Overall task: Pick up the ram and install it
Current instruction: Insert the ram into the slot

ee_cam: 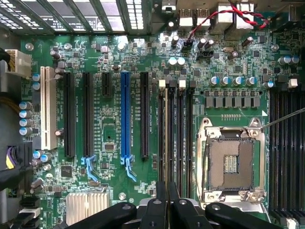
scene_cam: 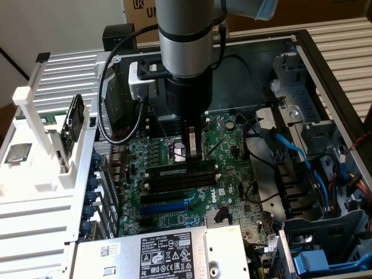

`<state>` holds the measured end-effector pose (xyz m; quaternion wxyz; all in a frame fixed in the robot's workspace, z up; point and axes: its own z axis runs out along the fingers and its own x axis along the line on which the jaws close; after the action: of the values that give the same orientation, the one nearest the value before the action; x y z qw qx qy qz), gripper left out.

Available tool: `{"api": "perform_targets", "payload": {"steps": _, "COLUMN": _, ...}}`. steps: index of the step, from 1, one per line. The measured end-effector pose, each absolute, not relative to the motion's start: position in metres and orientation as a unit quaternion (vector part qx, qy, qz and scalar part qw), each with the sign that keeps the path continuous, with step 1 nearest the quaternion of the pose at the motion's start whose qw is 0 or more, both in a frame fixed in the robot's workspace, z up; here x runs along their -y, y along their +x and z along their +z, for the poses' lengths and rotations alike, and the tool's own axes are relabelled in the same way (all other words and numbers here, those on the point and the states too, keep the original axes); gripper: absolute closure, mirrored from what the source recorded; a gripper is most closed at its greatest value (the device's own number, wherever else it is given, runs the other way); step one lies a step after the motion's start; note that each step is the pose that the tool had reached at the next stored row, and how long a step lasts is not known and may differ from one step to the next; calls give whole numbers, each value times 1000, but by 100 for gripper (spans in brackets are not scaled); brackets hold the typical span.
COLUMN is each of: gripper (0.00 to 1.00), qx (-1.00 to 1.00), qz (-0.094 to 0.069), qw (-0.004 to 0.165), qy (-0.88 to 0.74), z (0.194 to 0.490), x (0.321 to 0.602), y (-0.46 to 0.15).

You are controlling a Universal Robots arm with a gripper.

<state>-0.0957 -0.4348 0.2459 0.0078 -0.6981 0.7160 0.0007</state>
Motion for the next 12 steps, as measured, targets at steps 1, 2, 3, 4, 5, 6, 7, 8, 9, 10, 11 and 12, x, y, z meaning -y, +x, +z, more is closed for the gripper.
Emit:
{"api": "perform_targets", "payload": {"steps": 1, "gripper": 88, "qx": -716, "qz": 0, "qw": 8, "qy": -698, "z": 246, "x": 435, "y": -96}}
{"api": "perform_targets", "payload": {"steps": 2, "gripper": 88, "qx": -716, "qz": -1, "qw": 9, "qy": -698, "z": 246, "x": 435, "y": -96}}
{"api": "perform_targets", "payload": {"steps": 3, "gripper": 88, "qx": -716, "qz": -2, "qw": 10, "qy": -698, "z": 245, "x": 435, "y": -96}}
{"api": "perform_targets", "payload": {"steps": 4, "gripper": 88, "qx": -716, "qz": -3, "qw": 9, "qy": -698, "z": 245, "x": 435, "y": -96}}
{"api": "perform_targets", "payload": {"steps": 5, "gripper": 88, "qx": -716, "qz": -4, "qw": 9, "qy": -698, "z": 245, "x": 435, "y": -96}}
{"api": "perform_targets", "payload": {"steps": 6, "gripper": 88, "qx": -716, "qz": -5, "qw": 8, "qy": -698, "z": 245, "x": 434, "y": -96}}
{"api": "perform_targets", "payload": {"steps": 7, "gripper": 88, "qx": -716, "qz": -7, "qw": 6, "qy": -698, "z": 245, "x": 433, "y": -97}}
{"api": "perform_targets", "payload": {"steps": 8, "gripper": 88, "qx": -716, "qz": -8, "qw": 5, "qy": -698, "z": 245, "x": 431, "y": -97}}
{"api": "perform_targets", "payload": {"steps": 9, "gripper": 88, "qx": -716, "qz": -11, "qw": 4, "qy": -698, "z": 245, "x": 430, "y": -97}}
{"api": "perform_targets", "payload": {"steps": 10, "gripper": 88, "qx": -716, "qz": -13, "qw": 4, "qy": -698, "z": 245, "x": 428, "y": -98}}
{"api": "perform_targets", "payload": {"steps": 11, "gripper": 88, "qx": -716, "qz": -14, "qw": 4, "qy": -698, "z": 245, "x": 428, "y": -99}}
{"api": "perform_targets", "payload": {"steps": 12, "gripper": 88, "qx": -716, "qz": -15, "qw": 4, "qy": -698, "z": 245, "x": 428, "y": -100}}
